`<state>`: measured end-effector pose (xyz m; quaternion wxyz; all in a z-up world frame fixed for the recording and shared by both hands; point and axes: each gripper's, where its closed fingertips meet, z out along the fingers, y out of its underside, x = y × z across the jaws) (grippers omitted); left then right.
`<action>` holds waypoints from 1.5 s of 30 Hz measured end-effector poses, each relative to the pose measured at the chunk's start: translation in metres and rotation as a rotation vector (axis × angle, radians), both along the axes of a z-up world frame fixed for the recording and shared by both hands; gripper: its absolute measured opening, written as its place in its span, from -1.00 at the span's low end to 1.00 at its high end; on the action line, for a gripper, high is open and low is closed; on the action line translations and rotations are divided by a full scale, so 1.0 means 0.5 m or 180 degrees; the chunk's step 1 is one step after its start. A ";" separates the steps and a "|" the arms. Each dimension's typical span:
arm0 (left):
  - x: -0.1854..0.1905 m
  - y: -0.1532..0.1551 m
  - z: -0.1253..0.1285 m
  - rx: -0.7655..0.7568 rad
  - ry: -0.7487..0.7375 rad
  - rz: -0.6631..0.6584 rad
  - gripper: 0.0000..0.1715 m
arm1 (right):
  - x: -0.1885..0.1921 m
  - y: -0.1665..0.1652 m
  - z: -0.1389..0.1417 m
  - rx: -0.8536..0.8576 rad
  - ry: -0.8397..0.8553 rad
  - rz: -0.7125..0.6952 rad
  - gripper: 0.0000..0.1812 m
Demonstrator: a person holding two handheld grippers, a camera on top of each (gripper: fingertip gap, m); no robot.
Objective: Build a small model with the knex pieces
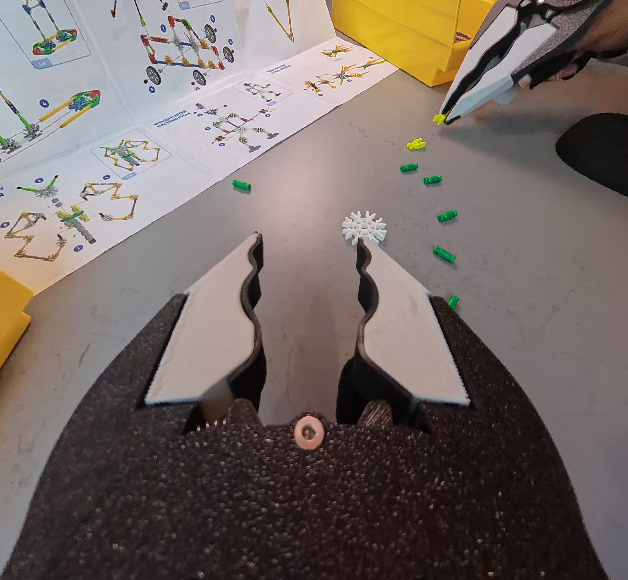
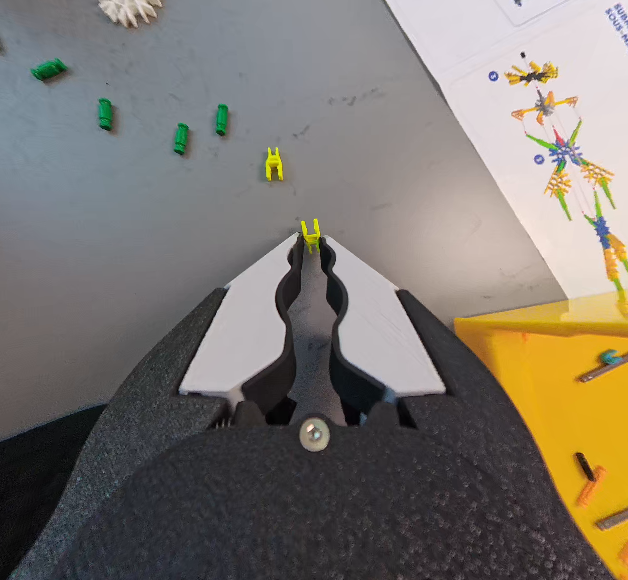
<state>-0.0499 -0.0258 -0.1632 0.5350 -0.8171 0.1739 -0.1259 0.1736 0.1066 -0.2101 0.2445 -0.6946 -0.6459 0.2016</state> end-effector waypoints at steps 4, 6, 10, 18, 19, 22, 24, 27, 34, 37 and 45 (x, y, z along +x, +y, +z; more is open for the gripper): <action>0.003 -0.005 0.000 -0.0004 0.0044 -0.0017 -0.36 | -0.003 0.009 0.014 0.0106 0.0064 0.0082 -0.78; 0.003 -0.006 -0.005 -0.0031 0.0048 -0.0023 -0.36 | -0.007 0.050 0.094 0.0344 0.0422 0.0031 -0.76; 0.006 -0.003 -0.010 -0.0077 0.0023 -0.0039 -0.36 | 0.033 0.251 0.304 0.0500 0.1516 -0.0977 -0.82; 0.003 -0.002 -0.031 -0.0167 0.0116 -0.0013 -0.37 | 0.133 0.596 0.148 0.0325 0.0813 -0.2139 -0.78; 0.001 -0.001 -0.034 -0.0182 0.0116 0.0001 -0.37 | 0.133 0.613 0.120 0.0279 0.0684 -0.2171 -0.78; -0.004 0.003 -0.039 -0.0253 0.0085 0.0025 -0.38 | 0.140 0.653 0.054 0.0087 0.0409 -0.2379 -0.78; -0.006 0.005 -0.042 -0.0284 0.0060 0.0035 -0.38 | 0.135 0.666 0.034 -0.0100 0.0397 -0.2442 -0.79; -0.008 0.007 -0.044 -0.0318 0.0029 0.0036 -0.39 | 0.134 0.668 0.013 -0.0246 0.0228 -0.2456 -0.80; -0.003 0.011 -0.050 -0.0359 0.0072 -0.0017 -0.40 | 0.135 0.670 0.008 -0.0260 0.0060 -0.2467 -0.85; -0.001 0.010 -0.052 -0.0363 0.0109 -0.0036 -0.40 | 0.130 0.669 0.009 -0.0215 -0.0020 -0.2407 -0.96; -0.002 0.005 -0.044 -0.0298 0.0060 -0.0038 -0.40 | 0.131 0.673 0.032 0.0038 0.0095 -0.2381 -1.00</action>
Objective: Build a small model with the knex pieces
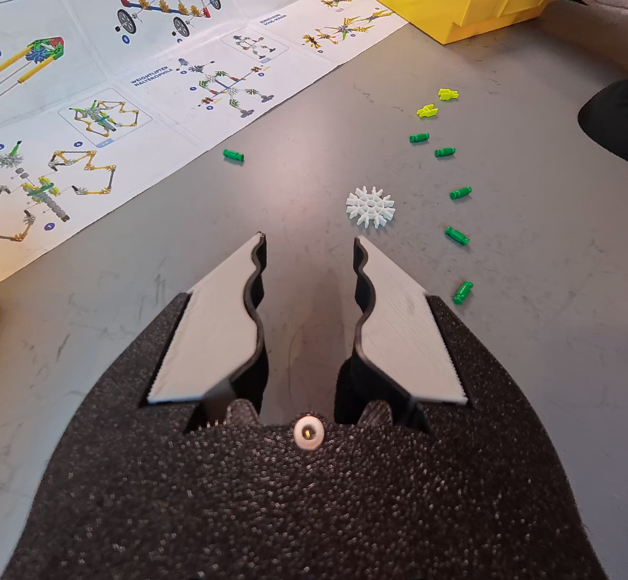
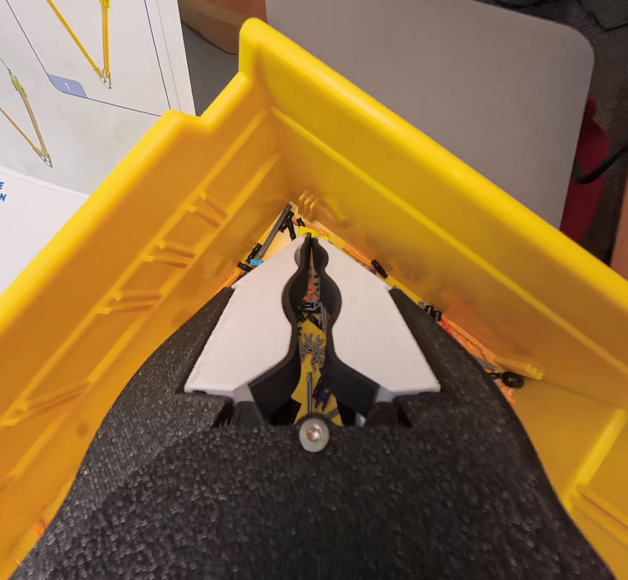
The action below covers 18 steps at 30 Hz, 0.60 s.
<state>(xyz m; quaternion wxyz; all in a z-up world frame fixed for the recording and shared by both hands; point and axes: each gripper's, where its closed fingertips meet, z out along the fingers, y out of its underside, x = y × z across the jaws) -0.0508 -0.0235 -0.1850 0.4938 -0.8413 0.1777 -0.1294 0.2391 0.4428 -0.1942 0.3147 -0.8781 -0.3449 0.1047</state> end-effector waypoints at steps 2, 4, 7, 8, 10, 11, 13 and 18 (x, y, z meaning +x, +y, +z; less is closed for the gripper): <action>0.001 0.000 -0.001 -0.0011 0.0001 -0.0009 -0.40 | 0.001 0.004 0.014 0.0112 0.0017 0.0004 -0.99; 0.002 0.000 -0.002 -0.0020 0.0015 -0.0020 -0.40 | -0.003 0.001 0.013 0.0068 0.0037 0.0035 -0.91; 0.002 0.000 -0.002 -0.0016 0.0020 -0.0019 -0.40 | -0.010 0.003 0.006 0.0049 0.0067 0.0024 -0.88; 0.002 0.000 -0.002 -0.0014 0.0014 -0.0014 -0.40 | -0.009 0.004 -0.001 -0.0004 0.0055 -0.0020 -0.87; 0.000 0.000 -0.001 -0.0013 0.0001 -0.0004 -0.40 | -0.001 0.003 -0.021 -0.0118 -0.0028 -0.0099 -0.84; -0.001 0.000 -0.001 -0.0015 -0.0003 -0.0001 -0.40 | -0.002 0.006 -0.019 -0.0092 0.0013 -0.0121 -0.86; -0.001 0.000 -0.001 -0.0021 -0.0009 0.0002 -0.40 | -0.006 0.002 -0.019 -0.0176 0.0088 -0.0109 -0.87; -0.001 0.001 -0.003 -0.0030 0.0001 -0.0011 -0.40 | 0.001 -0.010 -0.011 -0.0230 0.0089 -0.0011 -1.00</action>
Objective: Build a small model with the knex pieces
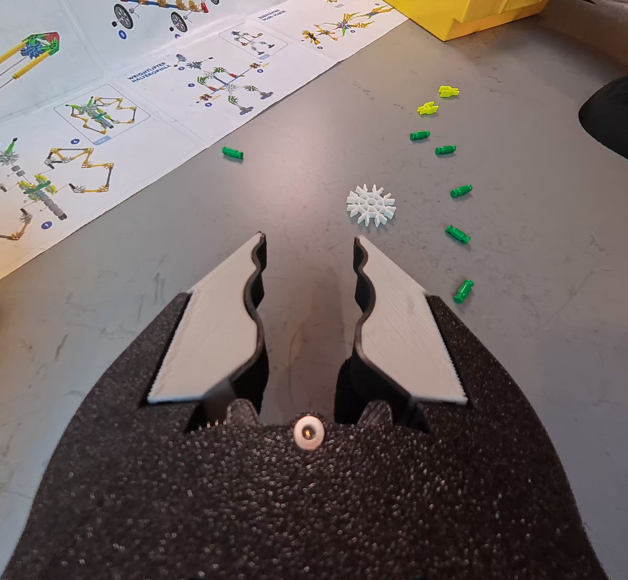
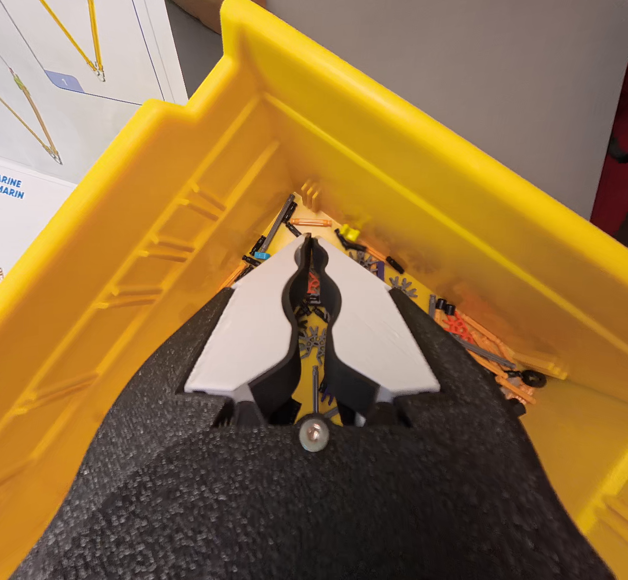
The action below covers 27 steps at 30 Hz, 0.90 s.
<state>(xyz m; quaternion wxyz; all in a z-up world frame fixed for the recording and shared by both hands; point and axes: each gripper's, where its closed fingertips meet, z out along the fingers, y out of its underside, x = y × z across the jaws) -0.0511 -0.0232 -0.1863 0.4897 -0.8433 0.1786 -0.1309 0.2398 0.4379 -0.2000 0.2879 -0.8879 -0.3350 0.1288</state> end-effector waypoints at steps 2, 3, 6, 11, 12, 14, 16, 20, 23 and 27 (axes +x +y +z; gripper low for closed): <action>0.001 0.000 0.000 -0.0004 0.0003 -0.0009 -0.40 | 0.000 -0.007 0.009 -0.0016 0.0071 0.0052 -1.00; 0.001 0.000 0.000 -0.0001 0.0004 -0.0011 -0.40 | 0.002 -0.006 0.016 0.0022 0.0080 0.0059 -1.00; 0.002 0.000 -0.001 -0.0005 0.0005 -0.0015 -0.40 | 0.011 0.003 0.036 0.0188 0.0073 0.0058 -1.00; 0.002 0.000 -0.001 -0.0009 0.0015 -0.0014 -0.40 | 0.028 0.018 0.031 0.0229 -0.0009 -0.0036 -0.89; 0.002 0.000 -0.002 -0.0014 0.0013 -0.0012 -0.40 | 0.031 0.020 0.026 0.0221 -0.0035 -0.0053 -0.88; 0.001 0.000 -0.002 -0.0021 0.0010 -0.0006 -0.40 | 0.034 0.023 0.014 0.0184 -0.0081 -0.0089 -0.85; 0.000 0.001 -0.003 -0.0029 0.0012 -0.0003 -0.40 | 0.038 0.023 -0.003 0.0075 -0.0130 -0.0172 -0.80; 0.000 0.002 -0.004 -0.0040 0.0013 -0.0007 -0.40 | 0.034 0.027 -0.013 0.0073 -0.0131 -0.0217 -0.86; 0.001 0.001 -0.003 -0.0036 0.0001 -0.0009 -0.41 | 0.032 0.028 -0.013 0.0086 -0.0162 -0.0191 -0.90; 0.001 0.001 -0.002 -0.0029 -0.0014 -0.0013 -0.41 | 0.027 0.026 -0.004 0.0145 -0.0111 -0.0123 -0.96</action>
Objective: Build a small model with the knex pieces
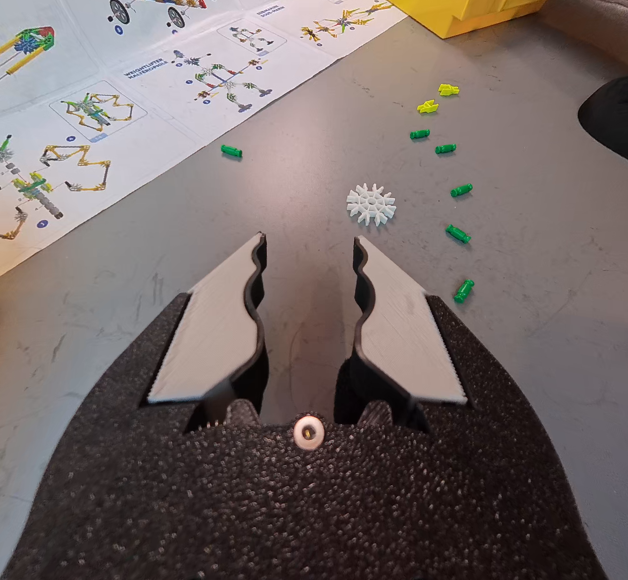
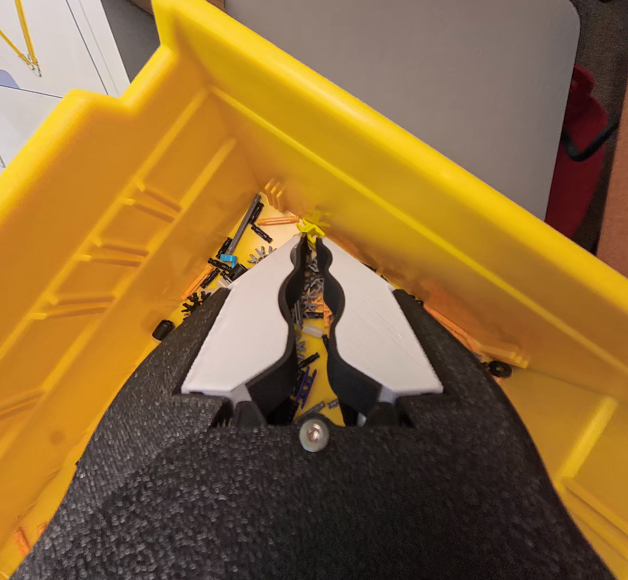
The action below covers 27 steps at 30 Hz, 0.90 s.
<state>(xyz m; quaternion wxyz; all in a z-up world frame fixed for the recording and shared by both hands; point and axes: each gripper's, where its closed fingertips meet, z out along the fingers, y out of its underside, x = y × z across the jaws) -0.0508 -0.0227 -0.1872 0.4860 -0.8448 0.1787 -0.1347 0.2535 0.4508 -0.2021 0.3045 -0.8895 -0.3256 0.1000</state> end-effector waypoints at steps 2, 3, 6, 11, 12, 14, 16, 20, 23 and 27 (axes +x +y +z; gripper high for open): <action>0.001 -0.001 0.001 0.0006 -0.0008 -0.0008 -0.41 | -0.003 -0.004 0.016 0.0057 0.0090 0.0042 -0.98; 0.001 -0.001 0.002 0.0011 -0.0011 -0.0012 -0.41 | -0.006 -0.009 0.028 0.0093 0.0163 0.0087 -0.98; 0.002 -0.003 0.004 0.0030 -0.0017 -0.0032 -0.41 | -0.022 -0.040 0.085 0.0281 0.0465 0.0298 -0.98; 0.001 -0.007 0.010 0.0060 -0.0068 -0.0056 -0.41 | -0.093 -0.231 0.271 0.1207 0.1215 0.1449 -0.99; 0.000 -0.008 0.012 0.0066 -0.0084 -0.0059 -0.41 | -0.108 -0.304 0.306 0.1451 0.1344 0.1808 -0.98; 0.000 -0.010 0.017 0.0087 -0.0106 -0.0060 -0.41 | -0.129 -0.455 0.321 0.1546 0.1438 0.2404 -0.98; 0.000 -0.010 0.022 0.0120 -0.0113 -0.0062 -0.41 | -0.140 -0.579 0.265 0.1286 0.1193 0.2827 -0.98; 0.012 -0.013 0.026 0.0144 -0.0089 -0.0126 -0.41 | -0.134 -0.723 0.085 0.0619 0.0510 0.3188 -0.98; 0.020 -0.017 0.029 0.0191 0.0007 -0.0163 -0.41 | -0.138 -0.761 0.007 0.0408 0.0350 0.3203 -0.98; 0.022 -0.024 0.039 0.0269 0.0060 -0.0152 -0.41 | -0.142 -0.761 -0.026 0.0329 0.0202 0.3155 -0.98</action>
